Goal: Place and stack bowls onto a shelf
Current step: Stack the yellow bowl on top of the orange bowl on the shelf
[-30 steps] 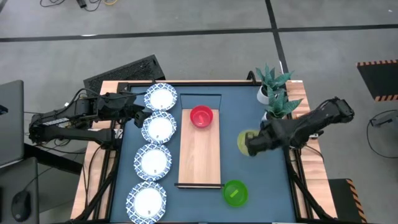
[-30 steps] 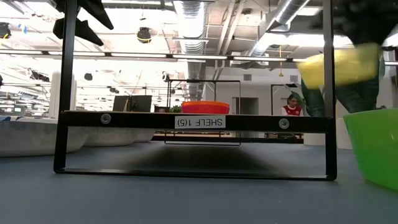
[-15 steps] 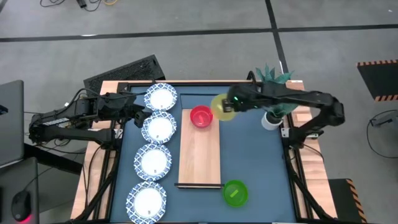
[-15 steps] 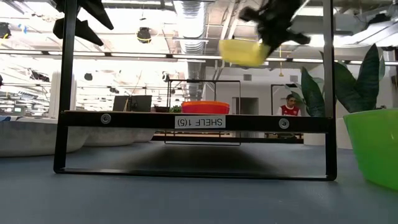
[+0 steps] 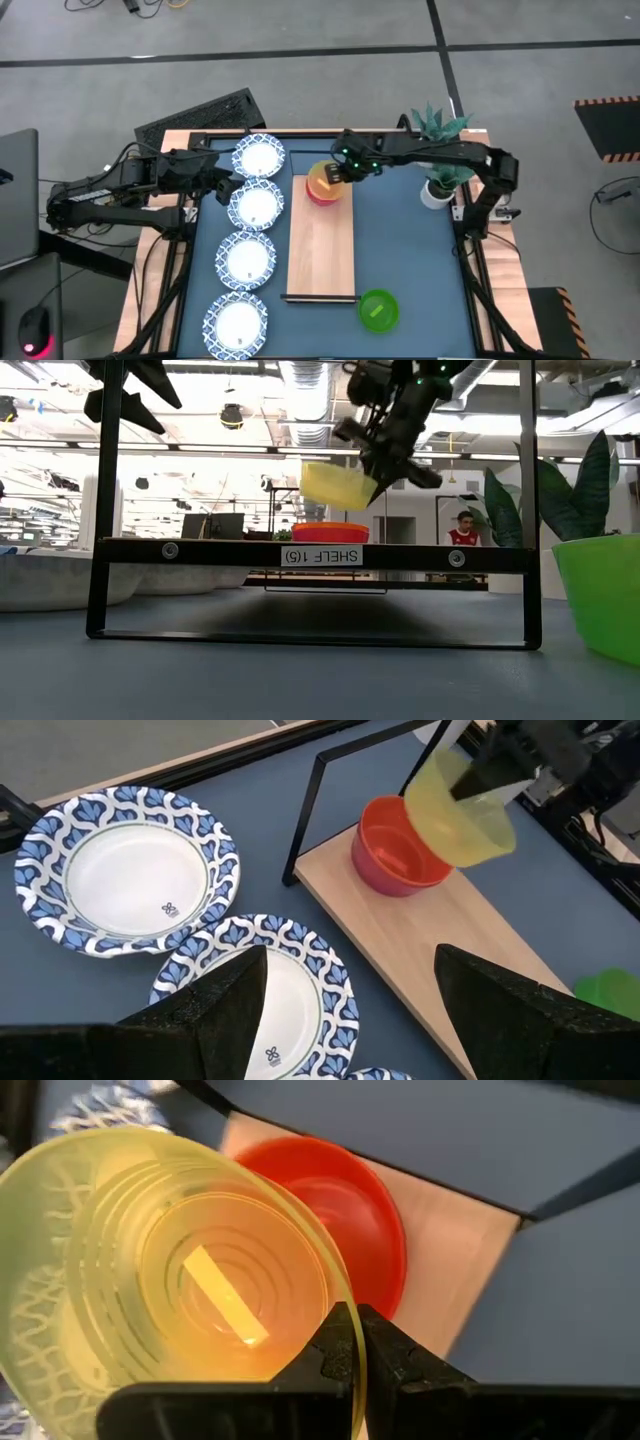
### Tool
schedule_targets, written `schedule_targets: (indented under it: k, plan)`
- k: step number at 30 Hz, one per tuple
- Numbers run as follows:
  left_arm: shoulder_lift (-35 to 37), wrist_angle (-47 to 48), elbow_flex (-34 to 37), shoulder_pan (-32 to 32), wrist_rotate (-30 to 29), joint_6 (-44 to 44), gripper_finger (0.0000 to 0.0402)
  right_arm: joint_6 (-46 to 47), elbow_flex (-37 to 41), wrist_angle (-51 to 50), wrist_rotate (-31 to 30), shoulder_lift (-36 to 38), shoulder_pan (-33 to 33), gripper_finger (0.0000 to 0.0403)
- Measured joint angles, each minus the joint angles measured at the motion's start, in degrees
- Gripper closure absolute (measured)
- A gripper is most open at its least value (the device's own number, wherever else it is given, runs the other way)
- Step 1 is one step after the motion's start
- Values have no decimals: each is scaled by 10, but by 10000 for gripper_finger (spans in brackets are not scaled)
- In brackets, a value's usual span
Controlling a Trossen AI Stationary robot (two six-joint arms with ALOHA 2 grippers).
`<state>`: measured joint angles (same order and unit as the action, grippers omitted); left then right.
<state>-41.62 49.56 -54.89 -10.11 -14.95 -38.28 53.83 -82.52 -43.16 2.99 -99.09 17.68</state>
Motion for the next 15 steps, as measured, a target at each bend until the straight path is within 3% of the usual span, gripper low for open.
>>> schedule_targets:
  k: [15]
  plan:
    - [0,0,0,0,0,1,129,-15,0,23,13,-34,17,378]
